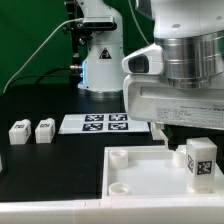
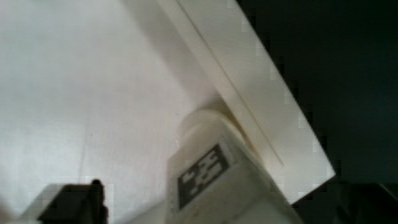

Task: Assemble one leg

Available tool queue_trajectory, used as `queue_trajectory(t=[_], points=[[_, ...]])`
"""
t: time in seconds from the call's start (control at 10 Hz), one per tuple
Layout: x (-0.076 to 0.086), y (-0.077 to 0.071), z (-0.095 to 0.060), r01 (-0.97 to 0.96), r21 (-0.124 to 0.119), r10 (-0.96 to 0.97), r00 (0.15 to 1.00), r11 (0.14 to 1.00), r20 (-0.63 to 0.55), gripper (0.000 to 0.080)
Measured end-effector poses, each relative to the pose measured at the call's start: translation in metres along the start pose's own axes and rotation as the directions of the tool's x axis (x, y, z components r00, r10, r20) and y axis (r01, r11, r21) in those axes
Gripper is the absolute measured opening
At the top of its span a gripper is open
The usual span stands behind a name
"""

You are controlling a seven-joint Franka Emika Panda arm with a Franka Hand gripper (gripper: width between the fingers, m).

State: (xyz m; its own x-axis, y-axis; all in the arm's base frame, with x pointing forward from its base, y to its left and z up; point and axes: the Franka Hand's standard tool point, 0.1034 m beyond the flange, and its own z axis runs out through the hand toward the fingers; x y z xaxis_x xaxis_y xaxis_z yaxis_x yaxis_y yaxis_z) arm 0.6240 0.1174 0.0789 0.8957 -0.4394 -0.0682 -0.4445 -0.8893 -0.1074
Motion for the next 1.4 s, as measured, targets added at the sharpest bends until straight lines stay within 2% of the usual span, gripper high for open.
queue_trajectory(t=[0.1,0.2,0.3,0.5,0.7,0.8,0.9,1.2,1.3,1.4], points=[[0.0000,-0.0001,-0.0001,0.137,-0.011,-0.137,0.991,0.991,0.003,0.0649],[0.0023,-0.0040,-0.0014,0.304,-0.031,-0.304,0.953,0.952,0.006,0.0649],[0.0053,-0.0049,-0.0032,0.428,-0.036,-0.428,0.904,0.903,-0.002,0.0649],[0.0051,-0.0044,-0.0024,0.399,-0.036,-0.400,0.917,0.916,-0.002,0.0649],[0.0051,-0.0043,-0.0023,0.399,-0.036,-0.400,0.917,0.916,-0.002,0.0384],[0.0058,-0.0032,-0.0025,0.399,-0.038,-0.399,0.917,0.916,-0.002,0.0384],[0.0061,-0.0028,-0.0025,0.398,-0.038,-0.399,0.917,0.916,-0.002,0.0292],[0.0087,-0.0006,-0.0033,0.347,-0.035,-0.347,0.938,0.937,-0.006,0.0292],[0.0092,-0.0002,-0.0032,0.283,-0.030,-0.284,0.959,0.959,-0.010,0.0292],[0.0098,0.0001,-0.0024,0.182,-0.014,-0.182,0.983,0.983,-0.028,0.0292]])
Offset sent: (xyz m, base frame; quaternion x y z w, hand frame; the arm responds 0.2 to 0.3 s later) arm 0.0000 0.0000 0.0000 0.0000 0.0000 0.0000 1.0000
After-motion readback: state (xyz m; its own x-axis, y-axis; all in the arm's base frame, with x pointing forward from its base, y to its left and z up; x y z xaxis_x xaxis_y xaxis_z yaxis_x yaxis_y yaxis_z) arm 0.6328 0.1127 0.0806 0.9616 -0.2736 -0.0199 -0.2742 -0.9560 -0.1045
